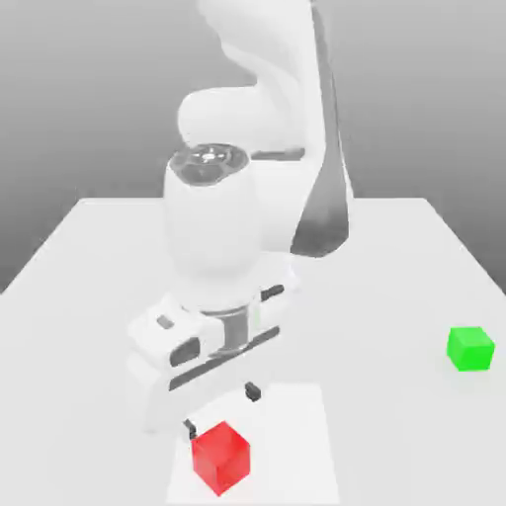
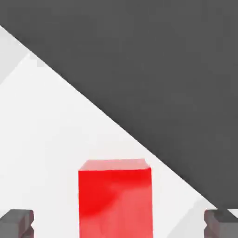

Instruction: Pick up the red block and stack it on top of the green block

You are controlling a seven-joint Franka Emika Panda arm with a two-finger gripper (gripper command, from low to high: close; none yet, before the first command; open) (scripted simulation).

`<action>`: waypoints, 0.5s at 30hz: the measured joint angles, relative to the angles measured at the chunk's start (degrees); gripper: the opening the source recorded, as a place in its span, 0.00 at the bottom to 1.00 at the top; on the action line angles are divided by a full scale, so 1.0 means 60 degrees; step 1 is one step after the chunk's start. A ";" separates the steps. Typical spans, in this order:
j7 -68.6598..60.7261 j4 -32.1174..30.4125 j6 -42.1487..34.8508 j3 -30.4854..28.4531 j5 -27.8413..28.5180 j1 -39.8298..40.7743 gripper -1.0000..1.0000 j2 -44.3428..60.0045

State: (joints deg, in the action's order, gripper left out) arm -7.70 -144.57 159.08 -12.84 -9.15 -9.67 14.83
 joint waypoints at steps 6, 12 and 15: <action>-0.0376 0.0140 0.0739 0.0505 -0.0472 0.0408 0.00 0.0926; -0.0122 0.0052 0.0306 0.0277 -0.0119 0.0251 0.00 0.0395; 0.0313 -0.0121 -0.0484 -0.0001 0.0479 0.0066 0.00 -0.0580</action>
State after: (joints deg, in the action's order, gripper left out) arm -5.82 -145.29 156.18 -12.84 -6.27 -9.27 11.35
